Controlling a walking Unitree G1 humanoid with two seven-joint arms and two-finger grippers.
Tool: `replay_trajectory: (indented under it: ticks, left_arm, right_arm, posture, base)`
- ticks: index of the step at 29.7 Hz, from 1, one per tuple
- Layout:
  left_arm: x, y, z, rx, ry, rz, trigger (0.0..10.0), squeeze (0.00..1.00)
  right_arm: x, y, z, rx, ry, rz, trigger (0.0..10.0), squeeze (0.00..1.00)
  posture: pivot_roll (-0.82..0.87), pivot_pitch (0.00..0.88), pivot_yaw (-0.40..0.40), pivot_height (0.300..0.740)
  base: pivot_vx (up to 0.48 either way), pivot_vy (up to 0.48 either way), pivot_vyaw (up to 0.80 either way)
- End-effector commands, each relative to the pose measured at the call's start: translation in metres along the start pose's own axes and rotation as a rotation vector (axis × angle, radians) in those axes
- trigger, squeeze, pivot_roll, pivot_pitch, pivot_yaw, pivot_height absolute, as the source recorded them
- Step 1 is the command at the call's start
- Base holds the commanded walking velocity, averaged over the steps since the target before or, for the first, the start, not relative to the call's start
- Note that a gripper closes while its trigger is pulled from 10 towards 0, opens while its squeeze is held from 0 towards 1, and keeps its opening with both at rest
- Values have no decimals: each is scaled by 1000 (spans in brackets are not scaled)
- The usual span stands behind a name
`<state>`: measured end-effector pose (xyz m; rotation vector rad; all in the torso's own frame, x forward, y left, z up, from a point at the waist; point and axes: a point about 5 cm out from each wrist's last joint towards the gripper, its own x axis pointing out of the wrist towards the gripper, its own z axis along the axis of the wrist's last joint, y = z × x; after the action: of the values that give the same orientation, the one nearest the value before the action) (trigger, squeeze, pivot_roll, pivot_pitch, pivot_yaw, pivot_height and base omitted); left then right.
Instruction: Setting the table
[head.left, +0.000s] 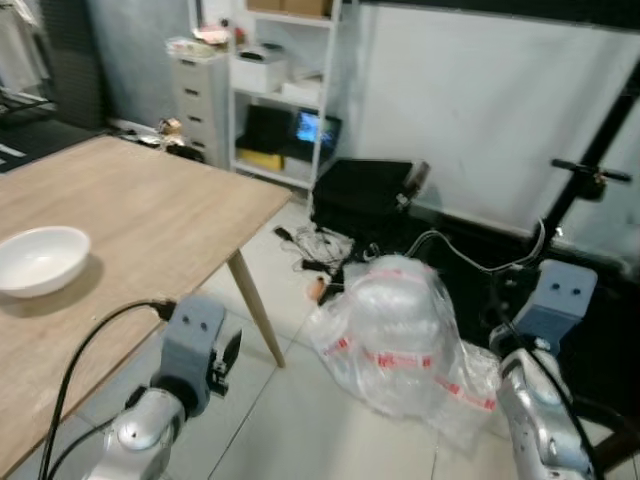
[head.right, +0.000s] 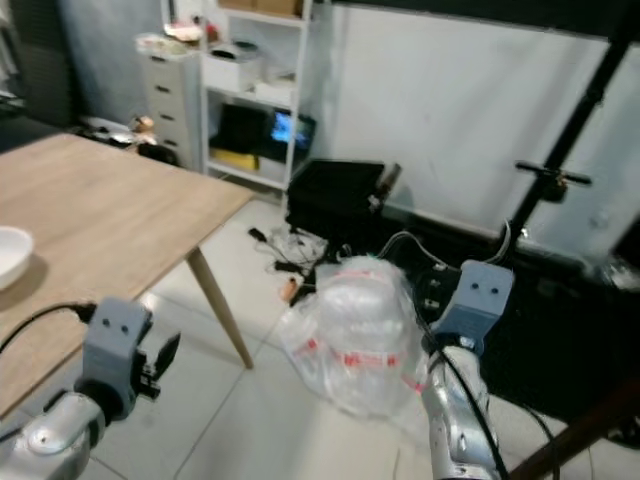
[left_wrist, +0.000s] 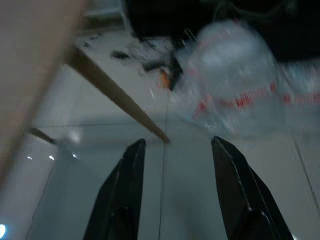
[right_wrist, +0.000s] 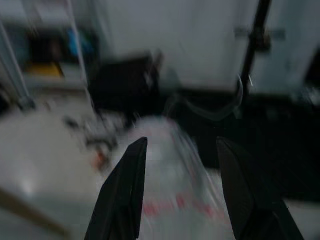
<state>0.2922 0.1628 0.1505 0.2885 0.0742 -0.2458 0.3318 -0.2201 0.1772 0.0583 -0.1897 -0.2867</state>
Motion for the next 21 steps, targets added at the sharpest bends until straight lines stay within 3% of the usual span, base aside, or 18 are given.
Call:
replay_trajectory:
  ticks: [1,2,6,7,10,11,13,15,17,19,21]
  left_arm:
    - [2,-9,-21,0,55,-80,10000,0]
    - [2,-9,-21,0,55,-80,10000,0]
    - [2,1,-83,-46,248,-35,10000,0]
    - [2,1,-83,-46,248,-35,10000,0]
    - [-20,5,-127,-100,407,-9,10000,0]
    - [-20,5,-127,-100,407,-9,10000,0]
    - [-43,3,-158,-119,510,6,10000,0]
    - [-58,-1,-175,-137,563,17,10000,0]
    - [-58,-1,-175,-137,563,17,10000,0]
    - [-67,-4,-188,-174,590,30,10000,0]
    - [-68,-6,-190,-183,574,27,10000,0]
  right_arm:
    - [-7,-5,-21,-42,74,18,10000,0]
    - [-7,-5,-21,-42,74,18,10000,0]
    - [-46,-2,-103,-123,413,167,10000,0]
    - [-46,-2,-103,-123,413,167,10000,0]
    - [-83,-9,-148,-184,601,216,10000,0]
    - [-83,-9,-148,-184,601,216,10000,0]
    - [-114,-13,-175,-203,735,245,10000,0]
    - [-133,-15,-190,-193,818,260,10000,0]
    - [-133,-15,-190,-193,818,260,10000,0]
    - [-147,-14,-200,-167,876,253,10000,0]
    - [-150,-10,-202,-150,878,260,10000,0]
  posture:
    - [85,132,42,740]
    - [85,132,42,740]
    - [75,132,45,740]
    - [75,132,45,740]
    - [73,142,41,740]
    - [73,142,41,740]
    - [75,146,36,740]
    - [80,147,30,740]
    - [80,147,30,740]
    - [84,149,24,740]
    - [81,151,24,740]
  base:
    - [0,0,-800]
    - [0,0,-800]
    - [0,0,-794]
    - [0,0,-788]
    - [0,0,-785]
    - [0,0,-781]
    - [0,0,-788]
    - [0,0,-784]
    - [0,0,-781]
    - [0,0,-784]
    - [0,0,-781]
